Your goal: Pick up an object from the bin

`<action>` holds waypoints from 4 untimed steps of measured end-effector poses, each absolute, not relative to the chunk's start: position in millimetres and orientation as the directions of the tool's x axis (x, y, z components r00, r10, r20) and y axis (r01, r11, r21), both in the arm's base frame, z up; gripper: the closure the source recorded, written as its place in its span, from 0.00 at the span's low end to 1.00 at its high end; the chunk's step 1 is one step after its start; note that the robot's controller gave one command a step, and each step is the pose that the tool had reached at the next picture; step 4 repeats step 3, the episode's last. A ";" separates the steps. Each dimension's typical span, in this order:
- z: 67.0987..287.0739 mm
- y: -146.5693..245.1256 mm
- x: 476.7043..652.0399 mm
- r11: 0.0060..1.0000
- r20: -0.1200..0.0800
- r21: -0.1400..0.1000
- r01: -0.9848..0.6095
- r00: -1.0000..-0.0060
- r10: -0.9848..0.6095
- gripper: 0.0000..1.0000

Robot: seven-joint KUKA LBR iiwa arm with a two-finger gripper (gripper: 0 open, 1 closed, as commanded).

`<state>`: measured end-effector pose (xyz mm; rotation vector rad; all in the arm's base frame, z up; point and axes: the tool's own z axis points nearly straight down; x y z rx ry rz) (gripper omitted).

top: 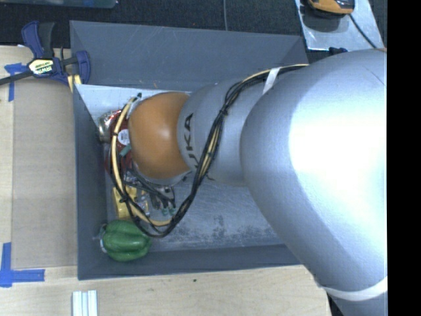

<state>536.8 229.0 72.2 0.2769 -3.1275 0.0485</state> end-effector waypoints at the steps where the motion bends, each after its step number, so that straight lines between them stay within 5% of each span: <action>1: 72.2 229.0 536.8 0.984 0.004 -0.030 -0.175 -0.985 -0.175 1.00; 2: 88.8 228.1 535.6 0.984 0.007 -0.032 -0.175 -0.985 -0.174 1.00; 3: 145.6 227.6 535.1 0.984 0.010 -0.033 -0.174 -0.985 -0.174 1.00; 4: 145.6 227.6 535.1 0.984 0.010 -0.033 -0.174 -0.985 -0.174 1.00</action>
Offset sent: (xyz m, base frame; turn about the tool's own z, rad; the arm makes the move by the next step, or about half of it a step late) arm -0.0001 0.0000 0.0343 0.0007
